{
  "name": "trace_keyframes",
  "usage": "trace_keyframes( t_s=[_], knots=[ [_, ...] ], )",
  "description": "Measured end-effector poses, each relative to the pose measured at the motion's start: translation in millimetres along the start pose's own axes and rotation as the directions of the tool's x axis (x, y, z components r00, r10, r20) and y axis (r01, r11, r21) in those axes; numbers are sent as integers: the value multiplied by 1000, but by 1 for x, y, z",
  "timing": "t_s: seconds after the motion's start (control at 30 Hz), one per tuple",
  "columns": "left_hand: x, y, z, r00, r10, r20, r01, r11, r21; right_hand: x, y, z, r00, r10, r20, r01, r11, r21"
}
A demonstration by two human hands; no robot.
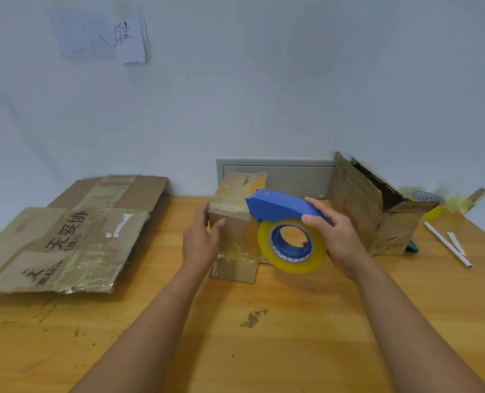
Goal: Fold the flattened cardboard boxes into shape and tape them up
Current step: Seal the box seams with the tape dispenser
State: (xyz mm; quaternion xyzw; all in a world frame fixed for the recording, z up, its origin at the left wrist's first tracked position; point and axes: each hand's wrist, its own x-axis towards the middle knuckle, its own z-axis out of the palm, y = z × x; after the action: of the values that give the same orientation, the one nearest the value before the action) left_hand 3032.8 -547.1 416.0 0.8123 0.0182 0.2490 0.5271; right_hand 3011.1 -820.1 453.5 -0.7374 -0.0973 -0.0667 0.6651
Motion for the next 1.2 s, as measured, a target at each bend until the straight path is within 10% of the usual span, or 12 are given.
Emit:
trace_keyframes(
  t_s=[0.27, 0.37, 0.5, 0.7, 1.2],
  knots=[
    [-7, -6, -4, 997, -83, 5, 79, 962, 261, -2, 5, -3, 1000, -3, 1, 3, 1000, -12],
    [-6, 5, -10, 989, 145, -32, -117, 891, 439, 0, 4, -5, 1000, -15, 10, 16, 999, -45],
    [-8, 30, -5, 875, 412, 254, -478, 654, 586, 1, 3, -7, 999, -31, 20, 32, 997, -71],
    [-9, 36, 6, 867, 409, 283, -481, 548, 684, 1, 1, -8, 999, -22, 33, 25, 997, -75],
    [-5, 24, 28, 841, 503, 199, -494, 565, 661, 4, -5, -14, 989, -62, 136, 83, 984, -155]
  ],
)
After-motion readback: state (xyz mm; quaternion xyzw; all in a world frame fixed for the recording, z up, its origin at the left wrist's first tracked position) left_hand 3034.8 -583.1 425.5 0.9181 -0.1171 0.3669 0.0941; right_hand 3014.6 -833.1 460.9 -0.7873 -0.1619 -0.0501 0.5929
